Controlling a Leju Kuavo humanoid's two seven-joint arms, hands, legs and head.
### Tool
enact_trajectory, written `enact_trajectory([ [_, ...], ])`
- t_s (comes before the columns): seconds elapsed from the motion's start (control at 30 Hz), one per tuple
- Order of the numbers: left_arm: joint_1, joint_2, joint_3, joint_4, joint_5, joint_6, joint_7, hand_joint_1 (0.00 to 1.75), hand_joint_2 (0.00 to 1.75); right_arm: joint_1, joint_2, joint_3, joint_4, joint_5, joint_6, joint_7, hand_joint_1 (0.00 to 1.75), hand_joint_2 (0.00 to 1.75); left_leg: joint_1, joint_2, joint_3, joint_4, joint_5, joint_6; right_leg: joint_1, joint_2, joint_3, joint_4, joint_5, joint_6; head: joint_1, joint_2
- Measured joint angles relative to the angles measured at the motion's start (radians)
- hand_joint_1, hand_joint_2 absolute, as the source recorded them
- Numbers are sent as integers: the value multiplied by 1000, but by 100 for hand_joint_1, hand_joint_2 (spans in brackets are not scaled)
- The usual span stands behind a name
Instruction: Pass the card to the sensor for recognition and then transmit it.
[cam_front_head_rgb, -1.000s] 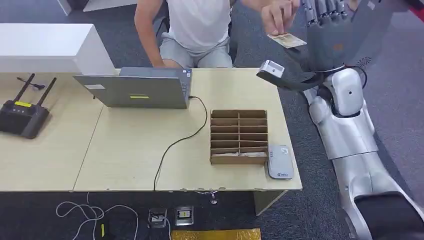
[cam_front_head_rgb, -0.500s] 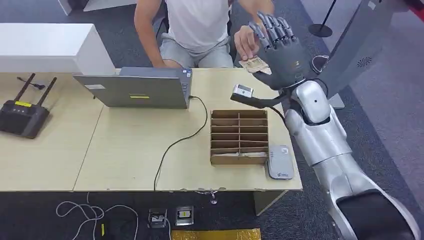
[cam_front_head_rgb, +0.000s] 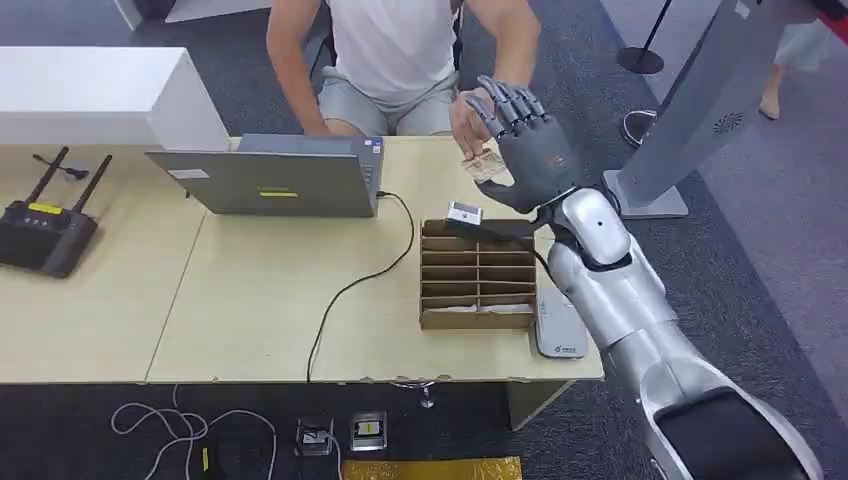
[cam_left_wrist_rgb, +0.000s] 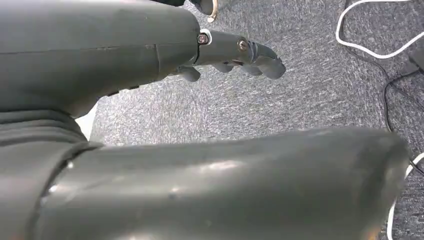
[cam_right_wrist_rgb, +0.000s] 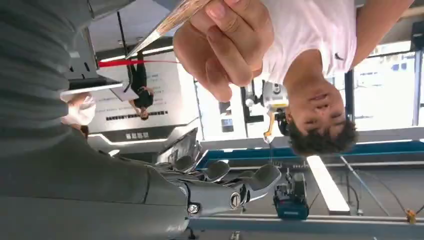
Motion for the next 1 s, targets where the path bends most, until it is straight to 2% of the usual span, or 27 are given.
enact_trajectory([
  [0.43,5,1,0,0,8,-9,0,0,0,47,3,40,9,-36,144,-13,175,175,0,0,0,0,0,0,0,0,0,0,0,0,0,0],
  [1.0,7,1,0,0,8,-11,0,0,0,51,2,52,9,-54,171,-20,175,175,0,1,0,0,0,0,0,0,-1,0,0,-1,0,0],
])
